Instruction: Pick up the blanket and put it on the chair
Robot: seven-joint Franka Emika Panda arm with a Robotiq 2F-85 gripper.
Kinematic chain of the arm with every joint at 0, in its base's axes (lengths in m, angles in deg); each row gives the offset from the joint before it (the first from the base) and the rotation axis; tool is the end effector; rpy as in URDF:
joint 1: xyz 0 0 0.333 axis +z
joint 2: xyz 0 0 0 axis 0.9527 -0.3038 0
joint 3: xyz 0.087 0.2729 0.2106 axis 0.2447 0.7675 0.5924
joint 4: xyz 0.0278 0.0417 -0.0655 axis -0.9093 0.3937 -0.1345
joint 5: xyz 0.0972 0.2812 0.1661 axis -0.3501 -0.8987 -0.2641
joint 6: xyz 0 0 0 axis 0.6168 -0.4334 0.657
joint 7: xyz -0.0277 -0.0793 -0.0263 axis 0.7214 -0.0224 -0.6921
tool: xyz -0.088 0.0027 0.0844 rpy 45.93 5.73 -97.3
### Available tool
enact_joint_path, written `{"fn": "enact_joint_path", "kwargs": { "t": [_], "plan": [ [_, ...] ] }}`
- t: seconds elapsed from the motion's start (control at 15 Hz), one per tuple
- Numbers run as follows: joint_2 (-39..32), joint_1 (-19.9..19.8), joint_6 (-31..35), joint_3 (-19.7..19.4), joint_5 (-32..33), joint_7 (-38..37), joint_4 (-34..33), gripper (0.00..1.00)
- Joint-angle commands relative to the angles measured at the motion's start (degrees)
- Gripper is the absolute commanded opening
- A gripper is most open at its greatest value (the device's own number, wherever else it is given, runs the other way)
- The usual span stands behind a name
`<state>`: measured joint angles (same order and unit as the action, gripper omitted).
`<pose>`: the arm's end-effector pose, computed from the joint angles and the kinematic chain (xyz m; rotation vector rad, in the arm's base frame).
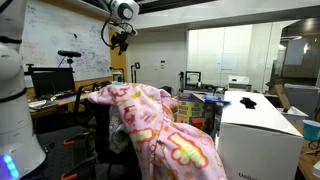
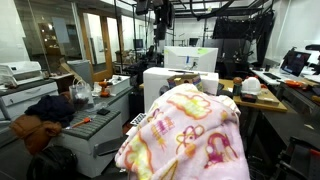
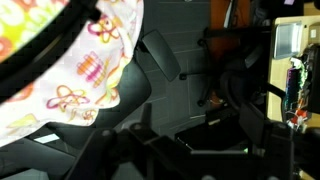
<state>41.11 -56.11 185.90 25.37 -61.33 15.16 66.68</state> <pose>0.4785 0.3335 0.5764 -2.5795 -0.5925 0.2289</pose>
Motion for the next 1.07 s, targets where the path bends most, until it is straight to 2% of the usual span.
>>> {"fn": "enact_joint_path", "kwargs": {
  "t": [0.0,0.4,1.0],
  "plan": [
    [3.0,-1.6,4.1,-2.3,2.1,-3.1,2.6,1.0],
    [8.5,-7.4,11.2,-8.1,2.7,-7.4,11.9,1.0],
    [16.3,-15.1,25.4,-15.4,5.1,-15.3,37.0,1.0]
  ]
}}
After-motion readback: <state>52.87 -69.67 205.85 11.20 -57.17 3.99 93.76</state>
